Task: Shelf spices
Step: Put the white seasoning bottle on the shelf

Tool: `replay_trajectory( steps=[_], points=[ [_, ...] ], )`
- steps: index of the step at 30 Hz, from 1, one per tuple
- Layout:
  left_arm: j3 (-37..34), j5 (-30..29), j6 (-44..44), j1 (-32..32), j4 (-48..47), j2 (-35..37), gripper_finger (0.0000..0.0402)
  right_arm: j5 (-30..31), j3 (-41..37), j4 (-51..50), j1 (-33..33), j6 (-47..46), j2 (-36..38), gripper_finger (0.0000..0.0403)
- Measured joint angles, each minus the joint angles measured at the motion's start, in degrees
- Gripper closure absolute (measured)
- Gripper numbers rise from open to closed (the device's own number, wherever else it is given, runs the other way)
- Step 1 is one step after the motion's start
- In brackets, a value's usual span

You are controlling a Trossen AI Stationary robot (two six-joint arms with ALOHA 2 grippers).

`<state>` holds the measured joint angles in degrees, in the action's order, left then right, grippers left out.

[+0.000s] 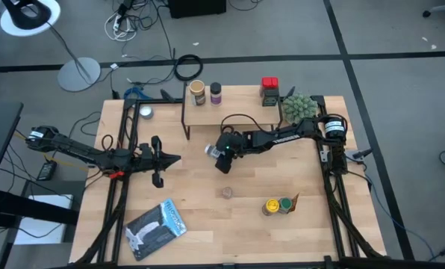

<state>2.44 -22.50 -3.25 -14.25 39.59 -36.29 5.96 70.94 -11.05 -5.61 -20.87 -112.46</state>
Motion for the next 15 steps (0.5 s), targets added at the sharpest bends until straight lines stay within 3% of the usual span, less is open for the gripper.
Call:
replay_trajectory(
  steps=[15],
  points=[
    [0.0,0.0,0.0,0.0,-0.5,0.0,0.04,3.7,-0.1,2.4,3.3,1.0,2.9,0.0212]
  ],
)
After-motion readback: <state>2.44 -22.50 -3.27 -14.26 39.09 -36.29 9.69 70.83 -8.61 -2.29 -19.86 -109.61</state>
